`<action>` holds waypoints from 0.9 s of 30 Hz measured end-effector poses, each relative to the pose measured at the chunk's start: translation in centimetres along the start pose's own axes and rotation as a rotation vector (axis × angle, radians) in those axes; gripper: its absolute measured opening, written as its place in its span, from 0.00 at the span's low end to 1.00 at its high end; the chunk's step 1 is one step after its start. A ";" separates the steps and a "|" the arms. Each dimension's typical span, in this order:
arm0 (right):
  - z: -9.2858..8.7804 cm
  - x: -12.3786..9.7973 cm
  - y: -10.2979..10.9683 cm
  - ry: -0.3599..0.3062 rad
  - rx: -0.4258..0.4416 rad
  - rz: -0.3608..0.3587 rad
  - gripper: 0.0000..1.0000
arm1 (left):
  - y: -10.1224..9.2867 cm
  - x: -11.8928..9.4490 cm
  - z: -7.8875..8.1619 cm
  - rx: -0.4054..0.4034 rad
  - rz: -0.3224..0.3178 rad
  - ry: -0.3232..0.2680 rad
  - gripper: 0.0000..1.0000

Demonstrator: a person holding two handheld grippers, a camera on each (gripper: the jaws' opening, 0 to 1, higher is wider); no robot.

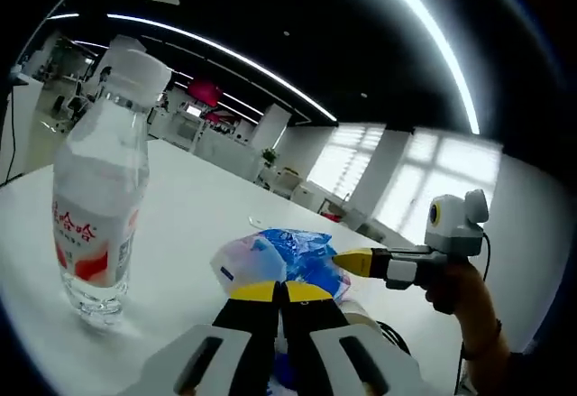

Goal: Arrange the tabletop items into an orderly group along one side of the table until the central work area is clear of visible clutter.

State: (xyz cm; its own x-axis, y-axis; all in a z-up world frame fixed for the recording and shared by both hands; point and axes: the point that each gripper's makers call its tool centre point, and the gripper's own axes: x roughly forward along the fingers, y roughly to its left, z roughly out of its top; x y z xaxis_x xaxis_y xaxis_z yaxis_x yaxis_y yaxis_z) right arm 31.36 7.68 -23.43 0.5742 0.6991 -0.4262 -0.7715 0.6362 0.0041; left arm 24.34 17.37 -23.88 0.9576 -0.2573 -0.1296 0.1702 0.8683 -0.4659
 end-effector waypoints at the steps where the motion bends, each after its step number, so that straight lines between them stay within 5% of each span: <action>1: 0.2 -0.1 -0.1 -0.007 -0.001 -0.004 0.00 | -0.2 0.0 0.2 0.007 -0.002 -0.004 0.00; 11: 2.0 -2.7 -1.7 -0.070 -0.049 -0.064 0.00 | -2.4 0.7 1.3 0.047 -0.048 -0.020 0.00; 27: 2.5 -6.7 -4.5 -0.147 0.097 -0.127 0.00 | -6.6 2.1 2.2 0.081 -0.140 0.010 0.00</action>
State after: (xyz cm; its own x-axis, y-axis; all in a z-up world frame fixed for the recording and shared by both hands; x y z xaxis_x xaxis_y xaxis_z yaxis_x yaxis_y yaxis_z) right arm 31.70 0.97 -18.35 0.7041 0.6471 -0.2922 -0.6649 0.7454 0.0485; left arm 25.73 12.02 -19.14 0.9210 -0.3818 -0.0773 0.3201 0.8549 -0.4083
